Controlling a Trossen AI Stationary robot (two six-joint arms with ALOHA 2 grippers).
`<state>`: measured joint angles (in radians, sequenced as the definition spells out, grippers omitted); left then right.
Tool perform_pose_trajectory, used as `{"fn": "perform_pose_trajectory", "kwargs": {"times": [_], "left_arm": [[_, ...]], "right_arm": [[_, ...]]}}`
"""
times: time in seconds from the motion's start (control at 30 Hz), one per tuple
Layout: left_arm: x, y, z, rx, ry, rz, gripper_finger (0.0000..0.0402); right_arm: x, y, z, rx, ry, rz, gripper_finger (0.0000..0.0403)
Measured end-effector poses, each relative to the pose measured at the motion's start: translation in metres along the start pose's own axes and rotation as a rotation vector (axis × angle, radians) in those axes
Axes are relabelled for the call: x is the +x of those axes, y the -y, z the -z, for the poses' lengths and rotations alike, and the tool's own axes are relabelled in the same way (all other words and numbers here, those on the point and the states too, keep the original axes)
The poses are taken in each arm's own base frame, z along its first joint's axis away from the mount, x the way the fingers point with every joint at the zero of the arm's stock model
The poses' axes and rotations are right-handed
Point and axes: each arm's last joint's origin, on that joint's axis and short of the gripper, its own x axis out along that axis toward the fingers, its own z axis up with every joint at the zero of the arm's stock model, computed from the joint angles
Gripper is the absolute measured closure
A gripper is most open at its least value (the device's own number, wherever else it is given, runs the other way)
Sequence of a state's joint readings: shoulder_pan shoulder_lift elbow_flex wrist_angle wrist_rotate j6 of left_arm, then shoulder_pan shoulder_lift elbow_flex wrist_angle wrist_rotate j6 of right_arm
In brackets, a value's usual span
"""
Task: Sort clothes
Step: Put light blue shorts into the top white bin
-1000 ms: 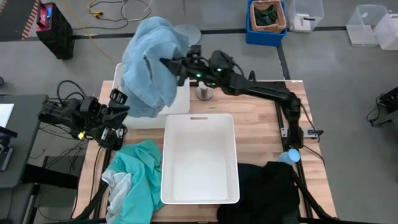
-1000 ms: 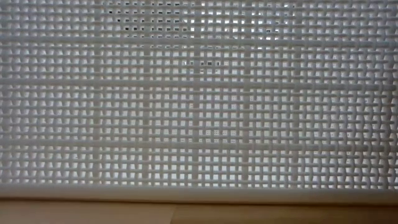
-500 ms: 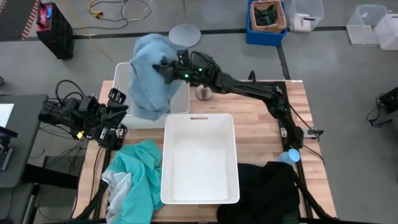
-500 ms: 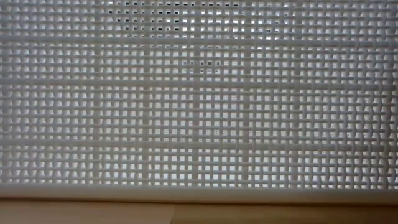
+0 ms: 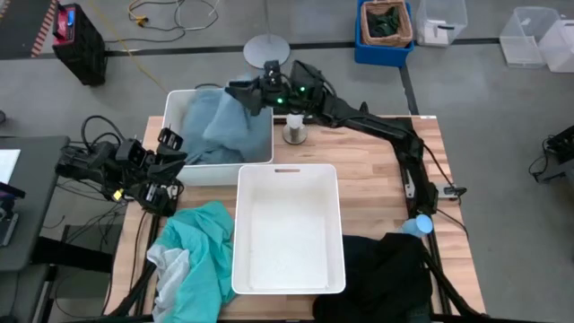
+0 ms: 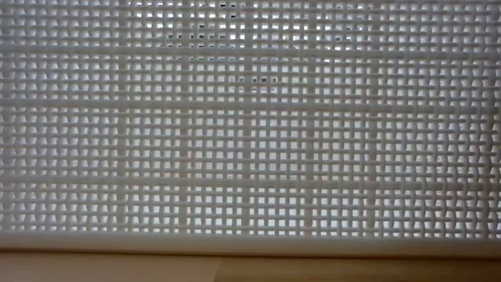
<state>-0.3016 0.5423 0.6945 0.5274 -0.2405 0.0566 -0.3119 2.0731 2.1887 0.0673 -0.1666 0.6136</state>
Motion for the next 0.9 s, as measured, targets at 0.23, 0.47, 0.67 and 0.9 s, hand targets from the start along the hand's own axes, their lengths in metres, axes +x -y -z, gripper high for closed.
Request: {"fn": "perform_pose_trajectory", "kwargs": {"times": [0.23,0.47,0.67,0.9], "left_arm": [[0.000,0.000,0.001,0.004,-0.007,-0.011,0.0321],[0.000,0.000,0.001,-0.005,-0.007,-0.011,0.0321],[0.000,0.000,0.001,-0.023,-0.007,-0.015,0.0321],[0.000,-0.002,0.001,-0.037,-0.007,-0.057,0.0321]], "right_arm": [[-0.002,0.004,0.021,-0.005,-0.204,0.079,0.0168],[0.002,-0.032,0.042,-0.110,-0.255,-0.079,0.0168],[0.002,-0.075,0.070,-0.195,-0.295,-0.189,0.0168],[-0.003,-0.122,0.086,-0.282,-0.292,-0.290,0.0168]]}}
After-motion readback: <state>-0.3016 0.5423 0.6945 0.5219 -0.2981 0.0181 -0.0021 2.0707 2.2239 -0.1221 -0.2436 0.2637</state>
